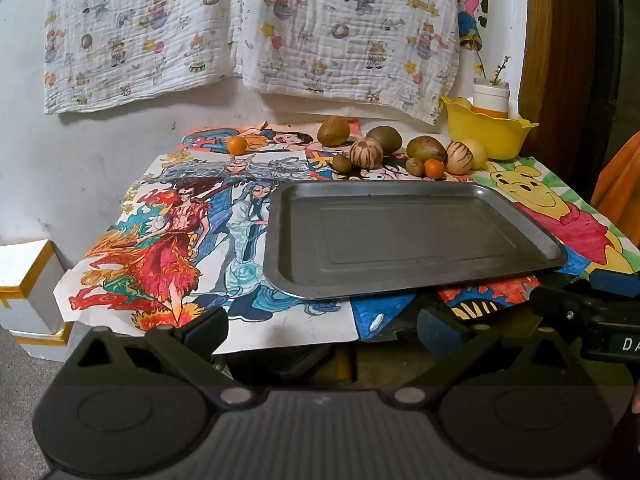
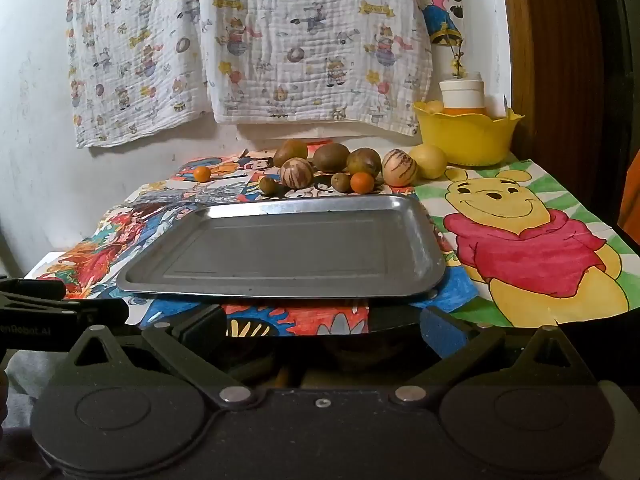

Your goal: Organize fruits

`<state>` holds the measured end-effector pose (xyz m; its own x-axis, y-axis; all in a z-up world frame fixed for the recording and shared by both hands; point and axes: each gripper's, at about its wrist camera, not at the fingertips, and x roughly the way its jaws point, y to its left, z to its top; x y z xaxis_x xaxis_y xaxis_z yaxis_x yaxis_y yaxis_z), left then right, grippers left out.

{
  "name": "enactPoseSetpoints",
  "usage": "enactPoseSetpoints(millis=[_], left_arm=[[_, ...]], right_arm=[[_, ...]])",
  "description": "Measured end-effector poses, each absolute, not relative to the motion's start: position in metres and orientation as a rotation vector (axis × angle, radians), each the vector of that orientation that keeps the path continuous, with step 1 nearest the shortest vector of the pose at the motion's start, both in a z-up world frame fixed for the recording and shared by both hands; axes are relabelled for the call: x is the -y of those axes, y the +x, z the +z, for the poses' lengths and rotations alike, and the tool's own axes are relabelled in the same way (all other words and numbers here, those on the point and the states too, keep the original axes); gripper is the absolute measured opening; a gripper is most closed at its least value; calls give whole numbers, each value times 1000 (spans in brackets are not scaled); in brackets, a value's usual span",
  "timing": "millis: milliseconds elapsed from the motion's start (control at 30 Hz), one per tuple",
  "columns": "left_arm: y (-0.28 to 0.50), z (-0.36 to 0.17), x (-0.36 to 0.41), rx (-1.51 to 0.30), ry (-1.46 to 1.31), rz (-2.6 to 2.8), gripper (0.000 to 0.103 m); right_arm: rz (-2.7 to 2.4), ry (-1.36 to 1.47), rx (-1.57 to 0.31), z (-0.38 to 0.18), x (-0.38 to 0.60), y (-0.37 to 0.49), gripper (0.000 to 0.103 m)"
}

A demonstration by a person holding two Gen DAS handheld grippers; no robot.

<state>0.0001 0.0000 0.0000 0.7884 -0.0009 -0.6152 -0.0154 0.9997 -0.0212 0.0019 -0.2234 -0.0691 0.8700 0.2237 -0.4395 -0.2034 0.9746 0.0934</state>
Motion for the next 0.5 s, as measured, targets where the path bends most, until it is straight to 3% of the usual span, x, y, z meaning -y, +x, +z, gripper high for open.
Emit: enactPoseSetpoints(millis=[500], left_arm=[[0,0,0,-662,-26,7,103]], right_arm=[[223,46,-470,-70,223,2,103]])
